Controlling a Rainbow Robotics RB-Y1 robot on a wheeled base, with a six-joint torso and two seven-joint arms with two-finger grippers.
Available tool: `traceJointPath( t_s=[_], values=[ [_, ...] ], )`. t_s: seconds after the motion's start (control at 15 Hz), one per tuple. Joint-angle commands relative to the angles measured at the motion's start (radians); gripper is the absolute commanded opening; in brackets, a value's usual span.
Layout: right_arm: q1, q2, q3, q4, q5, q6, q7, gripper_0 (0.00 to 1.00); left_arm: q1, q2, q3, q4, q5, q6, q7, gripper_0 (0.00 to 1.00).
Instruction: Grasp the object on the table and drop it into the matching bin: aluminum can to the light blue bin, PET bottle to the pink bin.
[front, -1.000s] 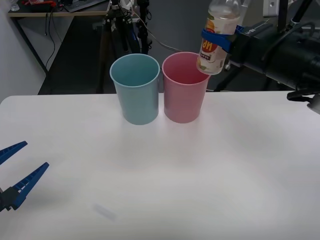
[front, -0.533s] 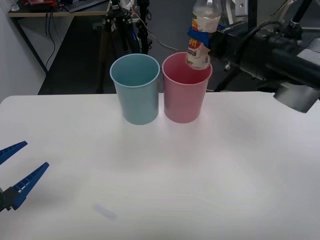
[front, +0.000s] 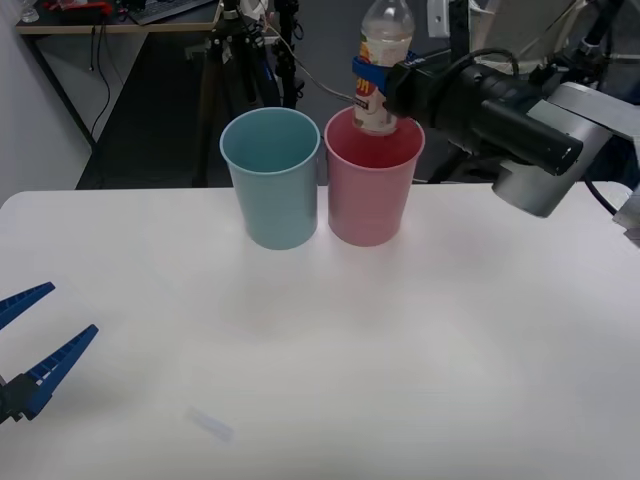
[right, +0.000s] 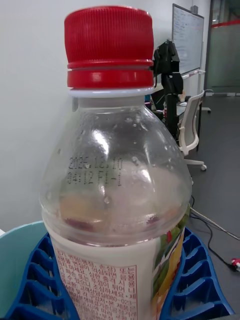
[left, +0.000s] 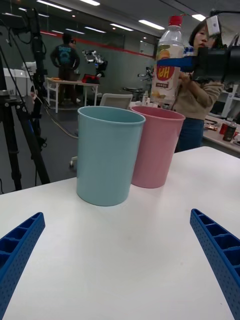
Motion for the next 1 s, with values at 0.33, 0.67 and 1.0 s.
traceJointPath(
  t_s=[0.33, 0.67, 1.0],
  values=[
    [-0.002, 0.014, -0.001, 0.018, 0.024, 0.007, -0.004, 0.0, 0.0, 0.0, 0.0, 0.0, 0.0, 0.0, 0.0, 1.0],
    [-0.002, 0.014, -0.009, 0.018, 0.028, 0.007, -0.013, 1.0, 0.0, 0.0, 0.0, 0.0, 0.0, 0.0, 0.0, 1.0],
    [-0.002, 0.014, -0.012, 0.018, 0.028, 0.007, -0.025, 1.0, 0.0, 0.0, 0.0, 0.0, 0.0, 0.0, 0.0, 1.0]
  ],
)
